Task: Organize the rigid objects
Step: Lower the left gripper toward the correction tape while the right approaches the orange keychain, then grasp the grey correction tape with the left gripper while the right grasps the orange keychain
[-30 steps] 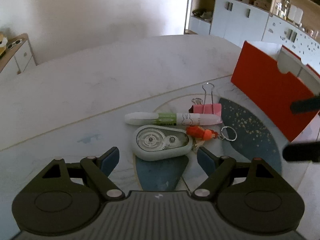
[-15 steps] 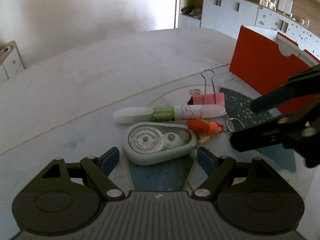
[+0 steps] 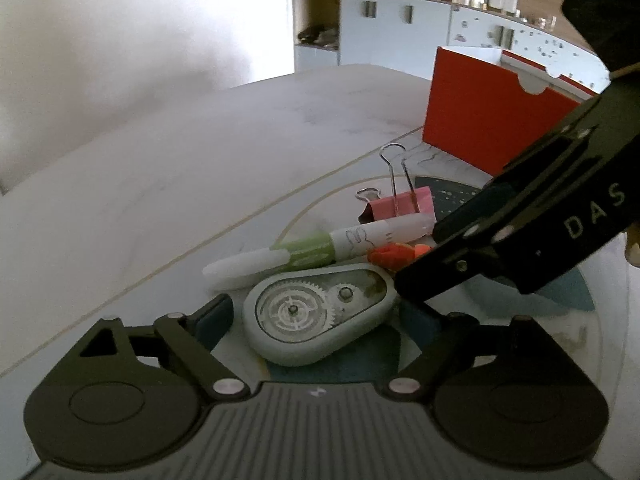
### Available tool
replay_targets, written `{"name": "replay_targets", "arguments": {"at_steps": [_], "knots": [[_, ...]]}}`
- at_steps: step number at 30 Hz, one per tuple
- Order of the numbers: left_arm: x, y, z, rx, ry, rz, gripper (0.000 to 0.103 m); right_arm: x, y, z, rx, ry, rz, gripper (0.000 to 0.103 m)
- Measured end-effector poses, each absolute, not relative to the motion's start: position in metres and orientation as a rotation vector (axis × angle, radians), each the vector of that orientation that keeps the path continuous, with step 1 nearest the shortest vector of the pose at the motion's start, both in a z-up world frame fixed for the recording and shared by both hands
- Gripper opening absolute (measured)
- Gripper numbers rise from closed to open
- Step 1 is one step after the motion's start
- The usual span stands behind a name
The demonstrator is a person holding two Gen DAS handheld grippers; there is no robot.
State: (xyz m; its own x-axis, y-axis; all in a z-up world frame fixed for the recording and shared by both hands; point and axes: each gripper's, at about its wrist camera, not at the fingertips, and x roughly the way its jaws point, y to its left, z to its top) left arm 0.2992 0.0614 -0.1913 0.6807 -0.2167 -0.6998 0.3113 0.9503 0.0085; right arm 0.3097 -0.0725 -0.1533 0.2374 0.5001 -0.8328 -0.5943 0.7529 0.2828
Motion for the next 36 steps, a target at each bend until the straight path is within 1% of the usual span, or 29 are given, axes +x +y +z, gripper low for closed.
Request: {"name": "replay_targets", "arguments": {"at_steps": [6,10,12,13,14,16,17,22,29,36], "knots": [[0.300,0.059,-0.193,0.134,0.747,-0.308,0.093,0.311,-0.071,-0.156,-0.096,1.100,0.722,0.043],[0.300,0.057,-0.194,0.132,0.746,-0.309,0.092,0.311,-0.070,-0.156,-0.090,1.095,0.715,0.040],[0.299,0.056,-0.193,0.128,0.744,-0.304,0.088,0.308,-0.071,-0.155,-0.092,1.086,0.712,0.038],[0.299,0.055,-0.192,0.124,0.747,-0.304,0.088,0.306,-0.071,-0.154,-0.095,1.077,0.712,0.034],[0.299,0.055,-0.192,0.116,0.748,-0.306,0.088,0.305,-0.072,-0.152,-0.093,1.067,0.718,0.032],[0.297,0.054,-0.192,0.107,0.750,-0.304,0.088,0.302,-0.073,-0.149,-0.089,1.055,0.722,0.021],[0.297,0.053,-0.192,0.103,0.752,-0.300,0.088,0.301,-0.074,-0.147,-0.092,1.045,0.724,0.018],[0.289,0.051,-0.190,0.068,0.766,-0.280,0.088,0.294,-0.080,-0.142,-0.123,1.027,0.710,0.016],[0.273,0.043,-0.182,0.029,0.776,-0.243,0.087,0.282,-0.108,-0.133,-0.060,1.009,0.690,0.016],[0.260,0.034,-0.161,-0.011,0.769,-0.222,0.087,0.269,-0.135,-0.105,0.014,0.957,0.683,0.016]]}}
